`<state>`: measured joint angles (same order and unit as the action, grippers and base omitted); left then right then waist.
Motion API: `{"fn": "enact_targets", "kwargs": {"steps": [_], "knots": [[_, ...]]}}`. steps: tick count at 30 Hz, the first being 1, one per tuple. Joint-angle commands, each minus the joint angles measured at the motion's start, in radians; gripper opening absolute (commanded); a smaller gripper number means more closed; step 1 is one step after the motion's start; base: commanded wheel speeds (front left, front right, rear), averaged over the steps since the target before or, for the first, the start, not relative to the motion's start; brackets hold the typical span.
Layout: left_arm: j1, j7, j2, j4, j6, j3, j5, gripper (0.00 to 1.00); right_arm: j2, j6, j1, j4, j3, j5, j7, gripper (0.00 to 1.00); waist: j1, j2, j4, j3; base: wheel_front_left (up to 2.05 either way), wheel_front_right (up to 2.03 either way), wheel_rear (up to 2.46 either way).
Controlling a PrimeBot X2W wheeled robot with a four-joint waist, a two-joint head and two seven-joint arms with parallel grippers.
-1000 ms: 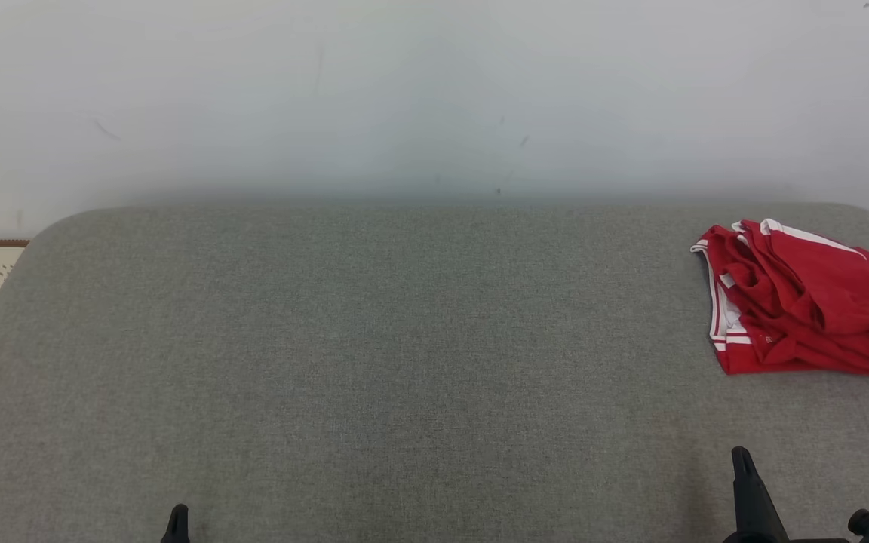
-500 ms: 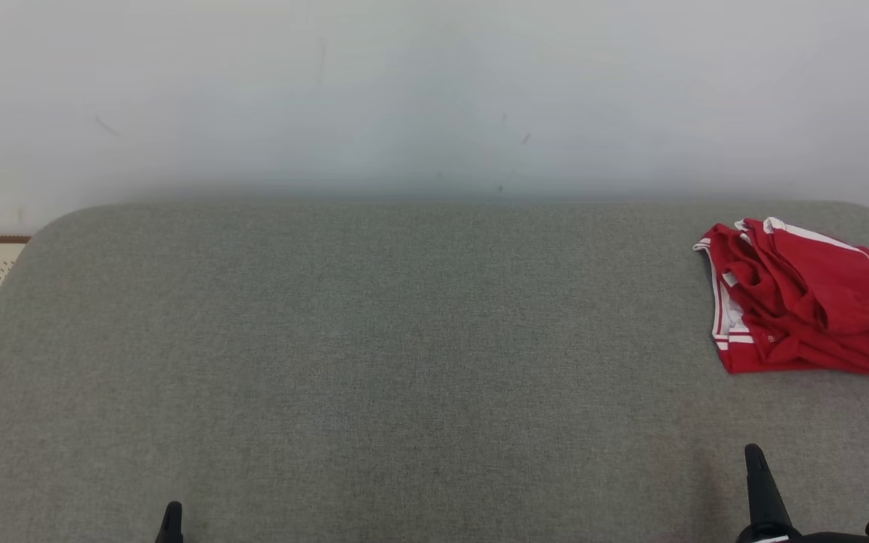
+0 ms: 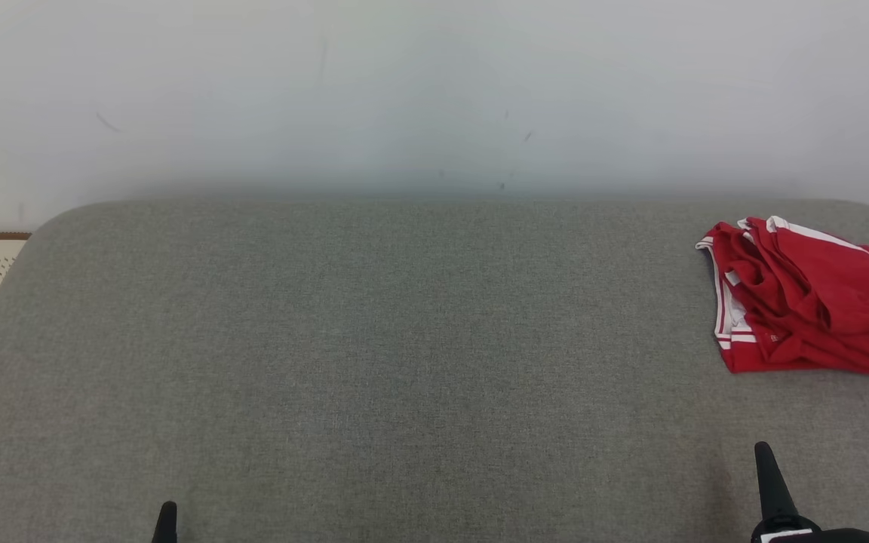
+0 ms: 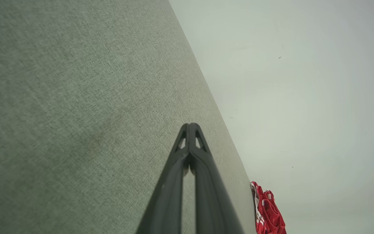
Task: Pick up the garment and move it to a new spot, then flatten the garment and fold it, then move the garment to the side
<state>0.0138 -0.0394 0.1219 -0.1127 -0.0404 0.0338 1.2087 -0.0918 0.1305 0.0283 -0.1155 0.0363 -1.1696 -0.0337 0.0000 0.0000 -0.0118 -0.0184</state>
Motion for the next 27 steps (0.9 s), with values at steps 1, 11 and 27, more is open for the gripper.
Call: {"fn": "enact_targets", "kwargs": {"steps": [1, 11, 27], "knots": [[-0.025, 0.008, 0.001, 0.001, -0.009, -0.012, 0.035, 0.0, -0.008, 0.0, -0.022, 0.002, -0.007, -0.034, 0.007, 0.0, 0.0, 0.0, 0.0, 0.001, 0.0, 0.0, 0.0], [-0.032, 0.032, -0.007, -0.015, -0.027, -0.03, 0.123, 0.0, -0.008, 0.0, -0.028, -0.009, -0.024, -0.135, 0.025, 0.0, 0.0, 0.0, 0.002, 0.004, 0.0, 0.0, 0.0], [-0.042, 0.066, -0.018, -0.036, -0.052, -0.056, 0.244, 0.0, -0.007, 0.0, -0.043, -0.023, -0.048, -0.27, 0.051, 0.0, 0.0, 0.0, 0.006, 0.01, 0.0, 0.0, 0.0]]}}
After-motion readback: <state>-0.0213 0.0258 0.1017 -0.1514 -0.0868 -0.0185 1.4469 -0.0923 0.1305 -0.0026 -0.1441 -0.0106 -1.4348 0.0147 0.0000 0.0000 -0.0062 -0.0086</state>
